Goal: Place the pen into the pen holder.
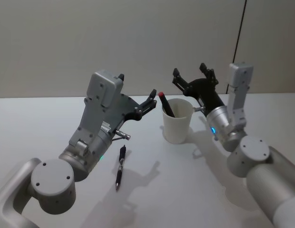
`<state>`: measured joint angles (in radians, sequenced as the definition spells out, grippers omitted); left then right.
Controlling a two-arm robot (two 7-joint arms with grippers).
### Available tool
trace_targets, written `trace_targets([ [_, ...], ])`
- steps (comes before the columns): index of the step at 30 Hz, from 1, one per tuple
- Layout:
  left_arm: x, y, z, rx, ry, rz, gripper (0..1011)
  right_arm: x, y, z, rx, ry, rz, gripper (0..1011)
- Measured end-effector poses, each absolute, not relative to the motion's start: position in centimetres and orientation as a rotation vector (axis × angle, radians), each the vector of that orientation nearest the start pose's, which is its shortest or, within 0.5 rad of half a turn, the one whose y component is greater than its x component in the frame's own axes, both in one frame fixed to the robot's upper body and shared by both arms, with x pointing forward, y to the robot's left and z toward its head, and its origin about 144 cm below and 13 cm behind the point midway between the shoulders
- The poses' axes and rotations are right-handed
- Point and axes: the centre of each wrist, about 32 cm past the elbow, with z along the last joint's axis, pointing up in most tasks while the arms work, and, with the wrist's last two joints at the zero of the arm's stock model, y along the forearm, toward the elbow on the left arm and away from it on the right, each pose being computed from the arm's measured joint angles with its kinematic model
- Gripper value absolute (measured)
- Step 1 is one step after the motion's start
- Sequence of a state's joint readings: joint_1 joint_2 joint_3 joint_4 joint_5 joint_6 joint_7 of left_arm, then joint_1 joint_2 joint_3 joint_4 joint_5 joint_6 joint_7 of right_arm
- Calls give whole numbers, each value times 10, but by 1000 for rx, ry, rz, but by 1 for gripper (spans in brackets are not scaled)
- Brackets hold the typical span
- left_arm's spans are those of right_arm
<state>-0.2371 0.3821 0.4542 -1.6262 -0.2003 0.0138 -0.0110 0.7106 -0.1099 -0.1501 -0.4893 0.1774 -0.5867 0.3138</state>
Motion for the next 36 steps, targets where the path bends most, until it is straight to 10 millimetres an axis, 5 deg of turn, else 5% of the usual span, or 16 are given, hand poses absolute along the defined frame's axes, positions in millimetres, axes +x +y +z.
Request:
trace_targets([
  [36, 492, 198, 1204, 61, -268, 1124, 1000, 536, -231, 1166, 83, -8, -1253, 1001],
])
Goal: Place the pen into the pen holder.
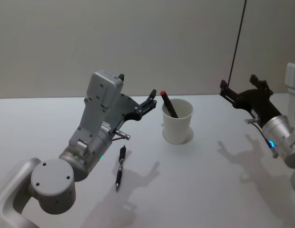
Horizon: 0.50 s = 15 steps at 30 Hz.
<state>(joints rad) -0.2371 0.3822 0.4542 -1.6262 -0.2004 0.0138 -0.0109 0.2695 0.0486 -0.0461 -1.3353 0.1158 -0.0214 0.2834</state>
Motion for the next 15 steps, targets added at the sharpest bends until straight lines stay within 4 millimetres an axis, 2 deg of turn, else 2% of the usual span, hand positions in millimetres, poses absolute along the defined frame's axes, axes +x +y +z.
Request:
trace_targets([
  [15, 492, 198, 1204, 61, -268, 1124, 1000, 514, -257, 1167, -17, -27, -1305, 1002],
])
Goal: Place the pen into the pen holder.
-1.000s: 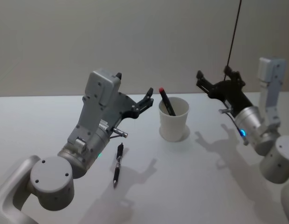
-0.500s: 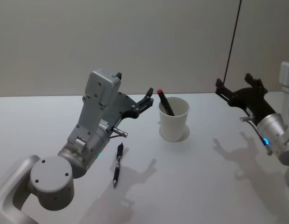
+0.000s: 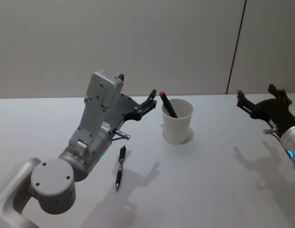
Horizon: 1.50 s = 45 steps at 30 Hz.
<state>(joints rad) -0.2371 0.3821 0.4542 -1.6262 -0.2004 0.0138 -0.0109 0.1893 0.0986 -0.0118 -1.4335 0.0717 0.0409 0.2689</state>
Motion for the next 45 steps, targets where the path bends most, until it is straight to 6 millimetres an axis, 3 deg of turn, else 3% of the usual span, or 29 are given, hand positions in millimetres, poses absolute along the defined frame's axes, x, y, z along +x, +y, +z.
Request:
trace_targets([
  [17, 492, 198, 1204, 61, -268, 1124, 1000, 496, -278, 1162, -97, -36, -1327, 1001],
  [45, 487, 198, 1210, 106, -198, 1159, 1000, 489, -285, 1159, -125, -36, -1329, 1001],
])
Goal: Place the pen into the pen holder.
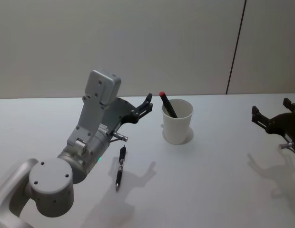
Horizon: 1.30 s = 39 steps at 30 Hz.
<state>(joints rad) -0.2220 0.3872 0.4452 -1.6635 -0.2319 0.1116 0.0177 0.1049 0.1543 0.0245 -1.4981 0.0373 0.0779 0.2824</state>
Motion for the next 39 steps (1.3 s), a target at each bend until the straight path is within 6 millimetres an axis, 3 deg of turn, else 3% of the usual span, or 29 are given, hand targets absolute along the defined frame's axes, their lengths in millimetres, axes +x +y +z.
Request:
trace_targets([
  [13, 475, 197, 1208, 112, -45, 1213, 1000, 489, -285, 1159, -127, -37, -1329, 1002],
  [39, 459, 190, 1186, 243, 292, 1235, 1000, 488, -285, 1159, -128, -36, -1330, 1002],
])
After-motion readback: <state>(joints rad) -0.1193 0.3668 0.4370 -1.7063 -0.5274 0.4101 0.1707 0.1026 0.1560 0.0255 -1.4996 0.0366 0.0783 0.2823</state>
